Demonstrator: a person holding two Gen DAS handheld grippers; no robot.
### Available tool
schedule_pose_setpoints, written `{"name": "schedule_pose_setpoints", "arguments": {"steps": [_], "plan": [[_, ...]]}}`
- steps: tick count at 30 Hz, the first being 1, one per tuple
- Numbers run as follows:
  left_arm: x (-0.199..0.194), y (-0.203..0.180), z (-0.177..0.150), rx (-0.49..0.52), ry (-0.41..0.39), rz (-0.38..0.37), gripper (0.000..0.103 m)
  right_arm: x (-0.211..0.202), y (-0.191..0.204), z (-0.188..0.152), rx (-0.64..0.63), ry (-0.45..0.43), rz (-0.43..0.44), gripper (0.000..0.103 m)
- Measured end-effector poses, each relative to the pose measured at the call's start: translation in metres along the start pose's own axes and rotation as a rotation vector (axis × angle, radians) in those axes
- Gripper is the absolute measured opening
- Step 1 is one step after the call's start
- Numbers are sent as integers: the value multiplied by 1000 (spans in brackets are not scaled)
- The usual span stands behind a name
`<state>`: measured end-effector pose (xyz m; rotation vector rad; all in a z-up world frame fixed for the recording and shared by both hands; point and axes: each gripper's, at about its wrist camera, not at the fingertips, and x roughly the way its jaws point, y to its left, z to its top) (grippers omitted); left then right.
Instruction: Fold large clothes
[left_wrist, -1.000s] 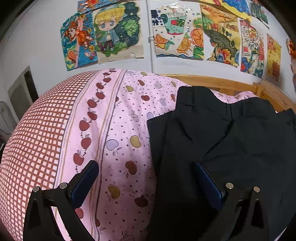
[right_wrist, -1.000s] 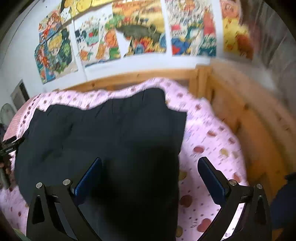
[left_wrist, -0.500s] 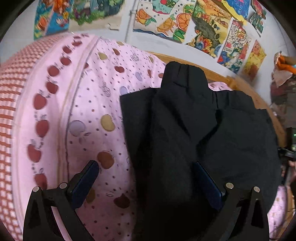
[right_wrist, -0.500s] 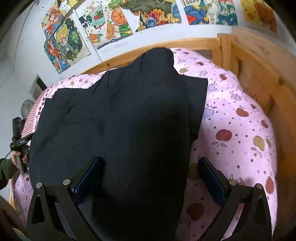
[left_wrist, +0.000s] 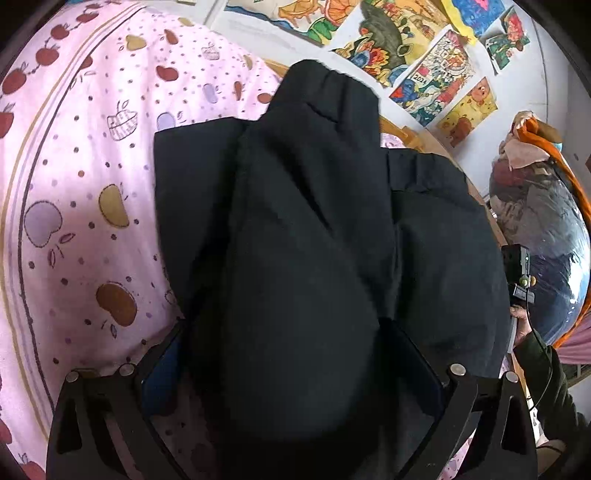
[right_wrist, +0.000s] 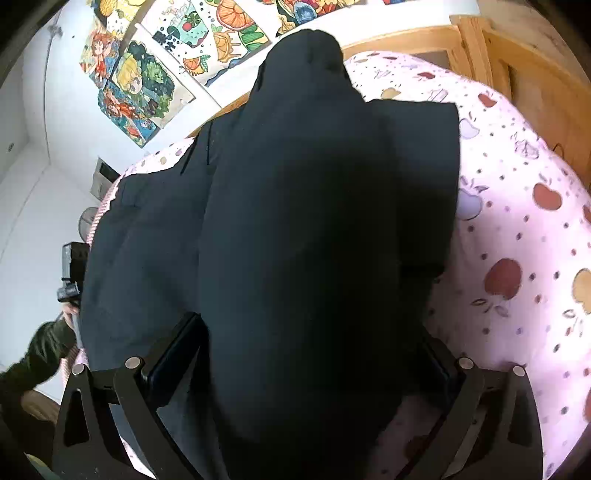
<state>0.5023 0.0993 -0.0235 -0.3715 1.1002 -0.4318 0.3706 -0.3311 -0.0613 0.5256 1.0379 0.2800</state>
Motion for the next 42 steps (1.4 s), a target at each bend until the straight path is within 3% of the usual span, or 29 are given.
{"name": "schedule_pose_setpoints", "arguments": {"steps": [2,4,7,10,15,25,28,31,38,42], "plan": [[-3,-5,0,-1,-14,15,83,4,8,-1,0,3,5,88],[-8,-10,-1,-12,-31,33,63,5,16,-4,6,-5,-3,68],[-16,-13,-2,-50,-43,53,48,-2,23,-6,26,-31,9,43],[-21,-24,-1,-52,-55,91,41,-8,43,-8,-5,-48,-32,33],[-28,-62,-10,108,-79,217,39,-20,75,-7,-56,-83,-94,30],[-37,-114,-34,370,-118,312,36,-59,66,-27,-46,-124,-104,30],[-37,-116,-24,345,-131,306,23,-60,72,-27,-48,-142,-130,26],[-51,-106,-14,237,-155,239,17,-66,92,-25,-107,-158,-157,20],[-105,-103,-9,210,-247,220,14,-98,143,-11,-214,-225,-118,16],[-145,-108,-2,235,-336,258,14,-103,170,-2,-259,-263,-85,16]]}}
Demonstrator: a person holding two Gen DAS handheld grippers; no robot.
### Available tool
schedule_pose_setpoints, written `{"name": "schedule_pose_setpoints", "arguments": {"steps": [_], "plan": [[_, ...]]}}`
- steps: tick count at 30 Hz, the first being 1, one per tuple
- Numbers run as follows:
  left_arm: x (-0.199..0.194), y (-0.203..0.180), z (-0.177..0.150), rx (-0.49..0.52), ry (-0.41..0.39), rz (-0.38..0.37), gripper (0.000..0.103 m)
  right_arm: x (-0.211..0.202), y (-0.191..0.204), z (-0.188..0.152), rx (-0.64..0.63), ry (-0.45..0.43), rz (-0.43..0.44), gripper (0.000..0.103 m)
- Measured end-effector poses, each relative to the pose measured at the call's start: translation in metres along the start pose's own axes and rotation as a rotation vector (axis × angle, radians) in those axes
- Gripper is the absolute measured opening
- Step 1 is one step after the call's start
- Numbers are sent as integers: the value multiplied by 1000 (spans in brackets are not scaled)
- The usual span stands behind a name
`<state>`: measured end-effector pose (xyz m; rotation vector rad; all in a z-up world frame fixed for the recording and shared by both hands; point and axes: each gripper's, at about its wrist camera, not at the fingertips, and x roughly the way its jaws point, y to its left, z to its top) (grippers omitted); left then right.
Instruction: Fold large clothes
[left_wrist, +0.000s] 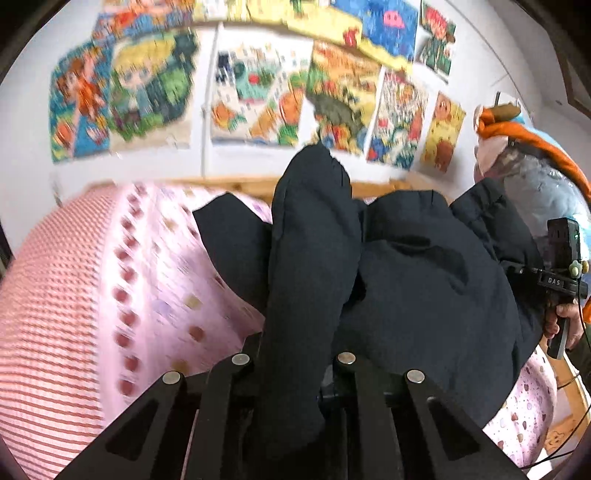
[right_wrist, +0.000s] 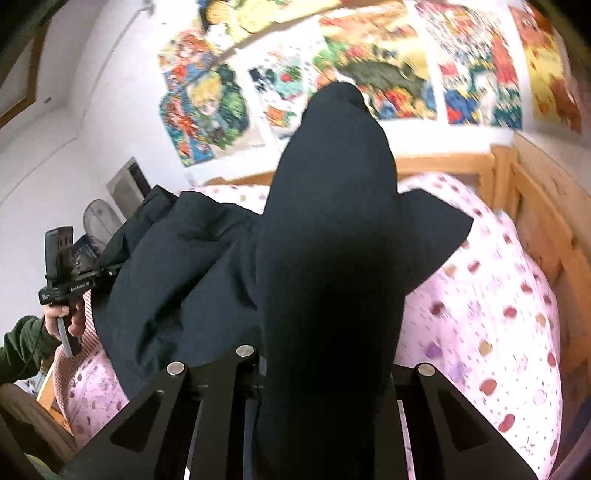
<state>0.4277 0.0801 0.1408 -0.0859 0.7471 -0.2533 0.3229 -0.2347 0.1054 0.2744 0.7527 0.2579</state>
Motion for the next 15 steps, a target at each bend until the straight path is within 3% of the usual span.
{"name": "schedule_pose_setpoints", "arguments": {"steps": [6,10,12,15], "plan": [[-24,29,0,-7,-59,111,14,36,28,20,-1,-40,56,16],[4,59,-17,-60,11,161,14,85,29,14,28,20,40,17],[23,73,-33,-83,63,194,15,116,26,4,41,91,-14,18],[33,74,-43,-52,62,228,22,140,19,-12,27,131,-130,27]]}}
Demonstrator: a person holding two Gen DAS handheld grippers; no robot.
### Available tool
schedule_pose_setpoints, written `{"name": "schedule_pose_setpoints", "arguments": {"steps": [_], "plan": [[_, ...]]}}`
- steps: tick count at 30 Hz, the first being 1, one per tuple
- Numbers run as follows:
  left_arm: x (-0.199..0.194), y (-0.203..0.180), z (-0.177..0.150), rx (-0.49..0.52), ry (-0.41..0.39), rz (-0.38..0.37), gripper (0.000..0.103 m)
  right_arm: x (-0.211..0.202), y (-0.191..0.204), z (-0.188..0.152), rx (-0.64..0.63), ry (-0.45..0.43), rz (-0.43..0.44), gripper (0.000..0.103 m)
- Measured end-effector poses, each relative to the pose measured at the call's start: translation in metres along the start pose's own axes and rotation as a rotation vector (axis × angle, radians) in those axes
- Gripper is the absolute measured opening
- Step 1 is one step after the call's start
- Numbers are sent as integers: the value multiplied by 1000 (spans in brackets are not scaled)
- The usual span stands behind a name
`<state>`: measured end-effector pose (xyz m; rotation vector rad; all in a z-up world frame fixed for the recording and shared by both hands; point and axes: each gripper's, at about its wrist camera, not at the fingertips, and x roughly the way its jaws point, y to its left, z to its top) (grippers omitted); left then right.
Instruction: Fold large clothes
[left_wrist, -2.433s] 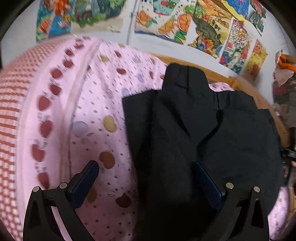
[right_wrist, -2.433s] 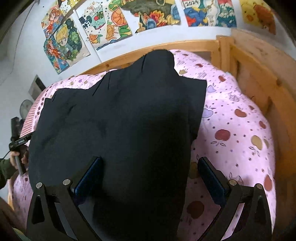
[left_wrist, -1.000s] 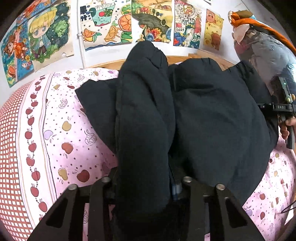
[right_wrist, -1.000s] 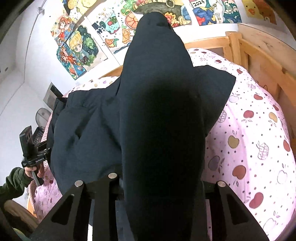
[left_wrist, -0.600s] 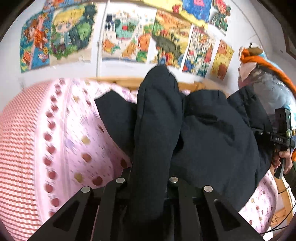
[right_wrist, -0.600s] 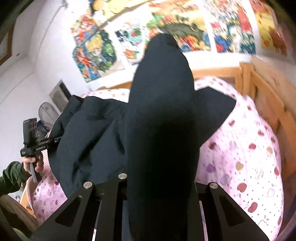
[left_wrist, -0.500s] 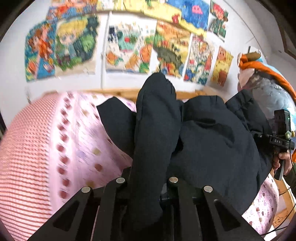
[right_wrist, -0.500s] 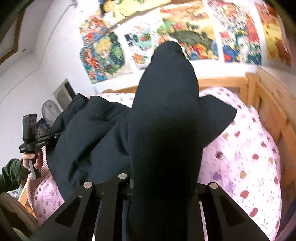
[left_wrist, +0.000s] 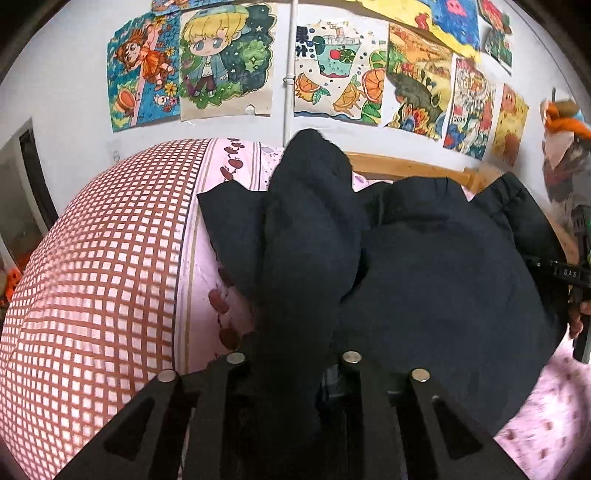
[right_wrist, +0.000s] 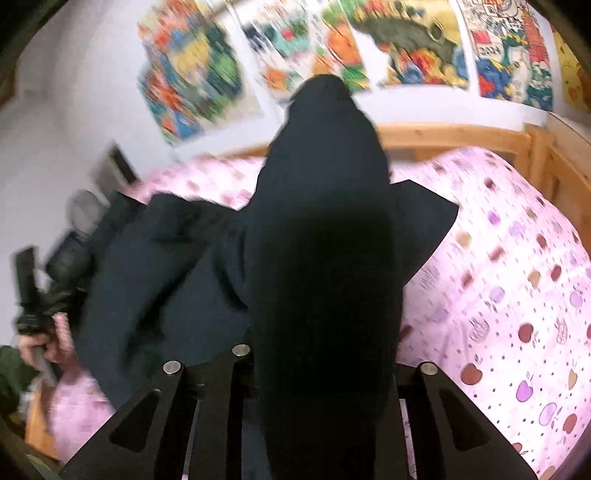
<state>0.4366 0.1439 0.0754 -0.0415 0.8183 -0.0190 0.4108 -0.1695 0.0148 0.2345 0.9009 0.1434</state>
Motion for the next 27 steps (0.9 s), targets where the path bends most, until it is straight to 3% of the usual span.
{"name": "schedule_pose_setpoints", "arguments": {"steps": [5,7,10,11,13,15,21,27], "plan": [[-3,-4,0,-6,1,46,42,-2,-6,-1,39,-7,-43,46],[-6,-6,-4,-20,-6,76,64,-2,-6,-5,46,-25,-63,56],[-18,-8,-9,-70,-35,84,84,-5,-2,-10,43,-58,-98,73],[-23,-10,-10,-78,-48,91,85,-8,0,-9,38,-70,-103,76],[-29,-14,-10,-74,-66,89,88,-19,6,-11,25,-111,-134,91],[-38,-20,-10,-66,-86,90,89,-31,8,-9,9,-154,-158,96],[-62,-27,-12,-120,-119,71,97,-71,20,-9,-25,-254,-220,101],[-87,-45,-10,-165,-150,98,102,-104,50,-16,-87,-307,-248,101]]}}
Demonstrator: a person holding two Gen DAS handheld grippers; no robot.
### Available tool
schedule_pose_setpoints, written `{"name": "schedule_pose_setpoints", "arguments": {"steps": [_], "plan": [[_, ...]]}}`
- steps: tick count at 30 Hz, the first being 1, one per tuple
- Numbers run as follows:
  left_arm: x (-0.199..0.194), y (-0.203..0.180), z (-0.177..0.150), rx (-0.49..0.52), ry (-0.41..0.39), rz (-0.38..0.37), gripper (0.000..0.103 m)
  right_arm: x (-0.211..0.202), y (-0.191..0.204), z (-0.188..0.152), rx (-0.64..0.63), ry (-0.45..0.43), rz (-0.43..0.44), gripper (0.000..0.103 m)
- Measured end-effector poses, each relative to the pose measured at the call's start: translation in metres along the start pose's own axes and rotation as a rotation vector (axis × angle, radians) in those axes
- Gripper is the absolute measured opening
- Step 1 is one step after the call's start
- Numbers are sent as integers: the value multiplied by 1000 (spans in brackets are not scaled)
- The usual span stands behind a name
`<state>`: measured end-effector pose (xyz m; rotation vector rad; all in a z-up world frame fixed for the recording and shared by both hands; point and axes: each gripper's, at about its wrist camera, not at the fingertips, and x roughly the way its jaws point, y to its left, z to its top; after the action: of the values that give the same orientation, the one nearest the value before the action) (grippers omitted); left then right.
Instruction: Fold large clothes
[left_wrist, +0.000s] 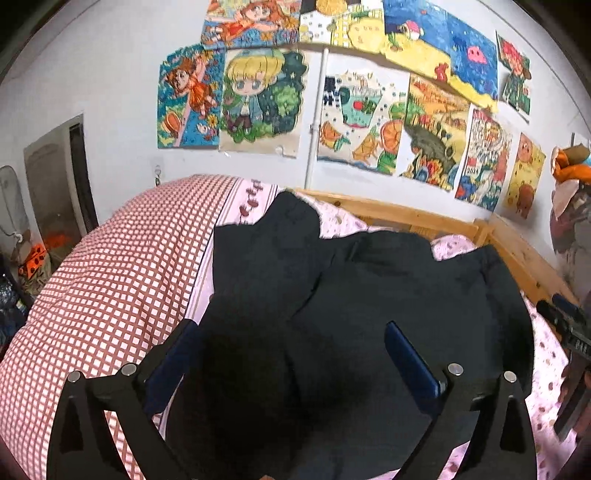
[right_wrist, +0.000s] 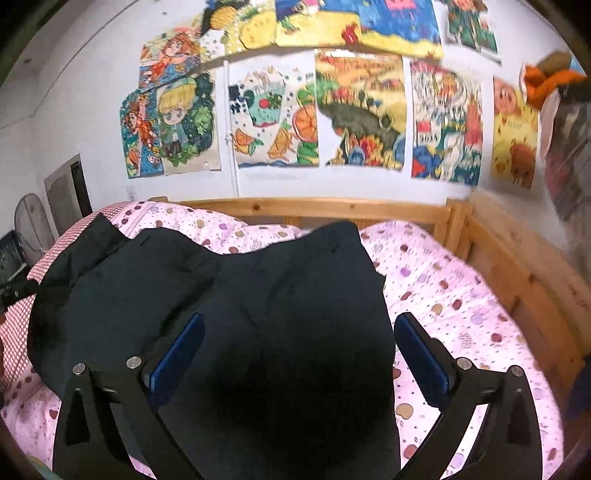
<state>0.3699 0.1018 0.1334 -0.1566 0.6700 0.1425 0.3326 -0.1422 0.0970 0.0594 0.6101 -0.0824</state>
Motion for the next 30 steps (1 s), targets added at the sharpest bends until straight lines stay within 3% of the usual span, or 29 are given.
{"name": "schedule_pose_setpoints", "arguments": {"steps": [5,11,19,26,30], "plan": [[-35,-16,0,37,-36,38,103,-34,15,5,1,-30,45,101],[-90,-25,-14,91,-118,15,103,-79,37,3,-15,-92,73,101],[-140,-27,-26,91,-151,14,103,-137,61,-7,-41,-131,103,101],[-169,-33,-47,69,-156,31,103,-180,76,-15,-121,-121,115,101],[-180,-37,-61,47,-150,44,103,-200,80,-26,-103,-76,153,101]]}}
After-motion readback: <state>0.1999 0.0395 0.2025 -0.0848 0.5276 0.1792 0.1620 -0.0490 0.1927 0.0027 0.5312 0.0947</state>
